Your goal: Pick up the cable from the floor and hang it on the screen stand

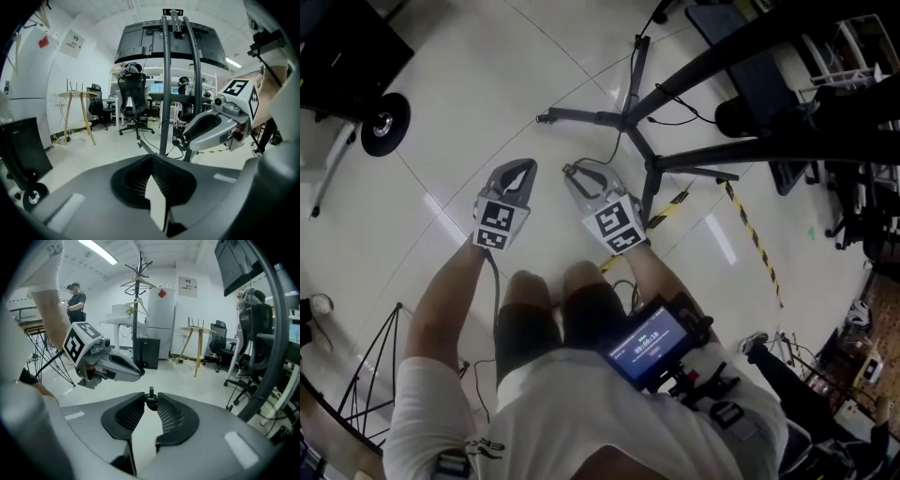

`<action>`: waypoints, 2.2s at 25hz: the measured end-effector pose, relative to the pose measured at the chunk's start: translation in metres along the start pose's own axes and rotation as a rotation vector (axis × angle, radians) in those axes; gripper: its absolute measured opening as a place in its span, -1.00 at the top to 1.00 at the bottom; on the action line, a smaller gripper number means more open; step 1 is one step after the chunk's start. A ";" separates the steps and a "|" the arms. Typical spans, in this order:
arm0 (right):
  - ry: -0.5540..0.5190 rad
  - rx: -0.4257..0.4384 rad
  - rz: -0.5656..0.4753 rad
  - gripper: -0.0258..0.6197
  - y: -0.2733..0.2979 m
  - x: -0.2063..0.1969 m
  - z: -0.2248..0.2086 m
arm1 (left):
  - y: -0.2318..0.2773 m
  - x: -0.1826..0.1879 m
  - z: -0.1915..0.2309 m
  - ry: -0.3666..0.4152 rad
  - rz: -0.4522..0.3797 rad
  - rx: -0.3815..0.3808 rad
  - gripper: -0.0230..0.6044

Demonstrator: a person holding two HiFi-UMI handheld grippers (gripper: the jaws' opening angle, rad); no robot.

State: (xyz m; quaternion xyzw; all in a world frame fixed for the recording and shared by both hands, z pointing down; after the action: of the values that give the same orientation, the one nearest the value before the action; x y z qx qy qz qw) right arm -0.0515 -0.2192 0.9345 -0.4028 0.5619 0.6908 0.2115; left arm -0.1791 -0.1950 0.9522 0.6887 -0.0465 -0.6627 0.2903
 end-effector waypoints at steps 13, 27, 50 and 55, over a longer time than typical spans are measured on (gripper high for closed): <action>-0.088 -0.096 -0.105 0.62 -0.187 0.250 -0.029 | -0.115 0.264 -0.035 0.017 -0.116 -0.007 0.92; -0.183 -0.301 -0.344 0.62 -0.378 0.447 -0.056 | -0.202 0.477 -0.068 0.073 -0.366 -0.005 0.92; -0.384 -0.512 -0.566 0.62 -0.556 0.585 -0.053 | -0.256 0.616 -0.135 0.197 -0.617 -0.095 0.92; -0.411 -0.520 -0.578 0.62 -0.570 0.600 -0.053 | -0.231 0.606 -0.148 0.198 -0.564 -0.136 0.92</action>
State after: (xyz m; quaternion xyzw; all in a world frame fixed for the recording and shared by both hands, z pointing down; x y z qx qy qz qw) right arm 0.0384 -0.2062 0.1102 -0.4378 0.1796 0.7875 0.3949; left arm -0.0425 -0.2263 0.3016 0.7147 0.2197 -0.6484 0.1434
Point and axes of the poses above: the fingertips, and each gripper's own axes: y forward along the fingers, z to its left, x out of its top, the point moved 5 cm from there along -y, backward along the fingers, and after that the axes turned 2 degrees about z, right-handed, at the moved point
